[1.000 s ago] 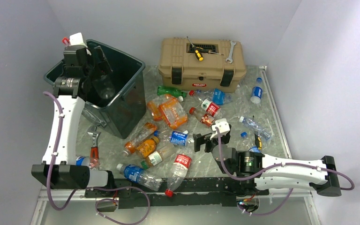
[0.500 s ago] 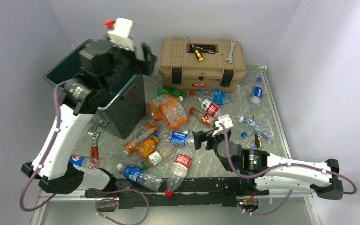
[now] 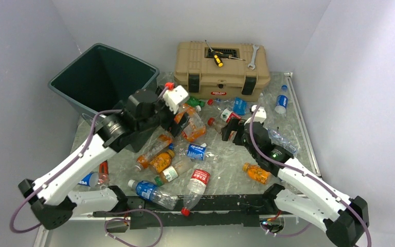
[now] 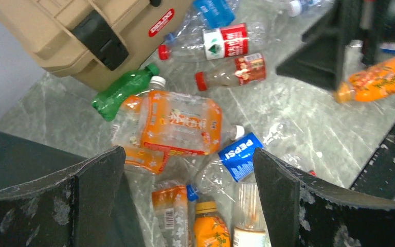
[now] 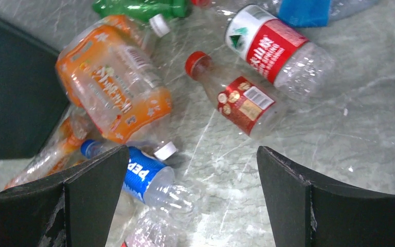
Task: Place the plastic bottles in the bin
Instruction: Place the plastic bottle in the trash bin.
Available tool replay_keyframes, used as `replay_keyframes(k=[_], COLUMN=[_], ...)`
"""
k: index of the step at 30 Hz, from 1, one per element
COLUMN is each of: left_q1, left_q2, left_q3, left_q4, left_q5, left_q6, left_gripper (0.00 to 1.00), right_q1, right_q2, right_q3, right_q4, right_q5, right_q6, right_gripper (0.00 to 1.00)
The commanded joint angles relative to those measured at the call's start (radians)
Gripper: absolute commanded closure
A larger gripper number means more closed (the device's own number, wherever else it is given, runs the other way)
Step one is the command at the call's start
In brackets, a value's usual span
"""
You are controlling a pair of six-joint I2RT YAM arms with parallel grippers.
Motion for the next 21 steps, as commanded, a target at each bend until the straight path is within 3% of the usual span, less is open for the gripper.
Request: replay_keyframes(k=[1, 5, 10, 16, 21], left_q1=[-0.003, -0.003, -0.021, -0.041, -0.086], left_q2=[-0.149, -0.177, -0.173, -0.162, -0.183], left_q3=[-0.121, -0.201, -0.264, -0.271, -0.301], left_q4=[0.186, 0.231, 0.275, 0.281, 0.307], left_q5=[0.129, 0.106, 0.017, 0.015, -0.093], left_q6=[0.030, 0.005, -0.028, -0.037, -0.012], left_gripper=[0.01, 0.00, 0.01, 0.01, 0.00], right_q1=[-0.054, -0.065, -0.076, -0.077, -0.074], right_q2=[0.006, -0.036, -0.039, 0.105, 0.286], right_q3=[-0.005, -0.026, -0.033, -0.041, 0.000], right_q4=[-0.055, -0.142, -0.230, -0.038, 0.134], right_q5=[0.028, 0.124, 0.136, 0.022, 0.032], right_q6=[0.105, 0.152, 0.184, 0.038, -0.070], right_gripper=[0.01, 0.01, 0.01, 0.03, 0.05])
